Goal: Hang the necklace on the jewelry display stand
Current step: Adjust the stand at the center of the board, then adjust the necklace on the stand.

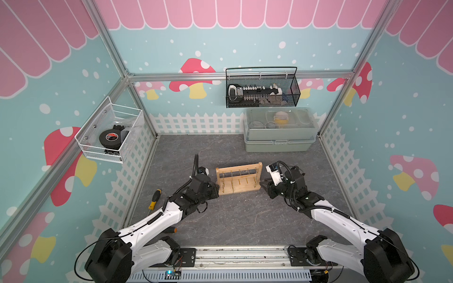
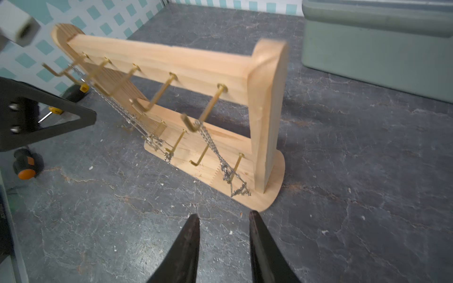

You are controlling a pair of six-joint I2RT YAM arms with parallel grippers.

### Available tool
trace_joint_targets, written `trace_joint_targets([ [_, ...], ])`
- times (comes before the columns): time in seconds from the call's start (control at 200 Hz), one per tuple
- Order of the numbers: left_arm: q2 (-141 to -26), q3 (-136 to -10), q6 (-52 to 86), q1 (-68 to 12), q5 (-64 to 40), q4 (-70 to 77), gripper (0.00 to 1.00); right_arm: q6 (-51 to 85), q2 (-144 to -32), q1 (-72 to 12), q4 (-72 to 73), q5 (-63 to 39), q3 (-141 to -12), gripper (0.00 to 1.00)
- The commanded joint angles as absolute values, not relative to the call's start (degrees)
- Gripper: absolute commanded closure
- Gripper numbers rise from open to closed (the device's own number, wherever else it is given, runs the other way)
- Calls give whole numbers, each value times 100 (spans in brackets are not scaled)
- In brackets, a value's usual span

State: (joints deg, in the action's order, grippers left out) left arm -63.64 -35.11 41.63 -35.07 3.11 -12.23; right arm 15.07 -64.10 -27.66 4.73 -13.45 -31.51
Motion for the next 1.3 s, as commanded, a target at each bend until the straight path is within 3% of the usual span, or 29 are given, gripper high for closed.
trace_joint_targets([
  [0.0,-6109,-3425,4471,-3800,717,-1552,70,1428,-6398,-2778,910,-958,-2875,63],
  [0.315,-6156,-2931,5016,-4608,1313,-1086,69,1345,-6900,-2760,2518,-1055,-2460,65],
  [0.68,-6574,-3052,4904,-4676,1114,-668,70,1464,-7603,-2755,3875,-1059,-2509,71],
  [1.296,-6767,-3032,4931,-4842,986,-290,71,1462,-7792,-2823,4127,-1503,-2725,81],
])
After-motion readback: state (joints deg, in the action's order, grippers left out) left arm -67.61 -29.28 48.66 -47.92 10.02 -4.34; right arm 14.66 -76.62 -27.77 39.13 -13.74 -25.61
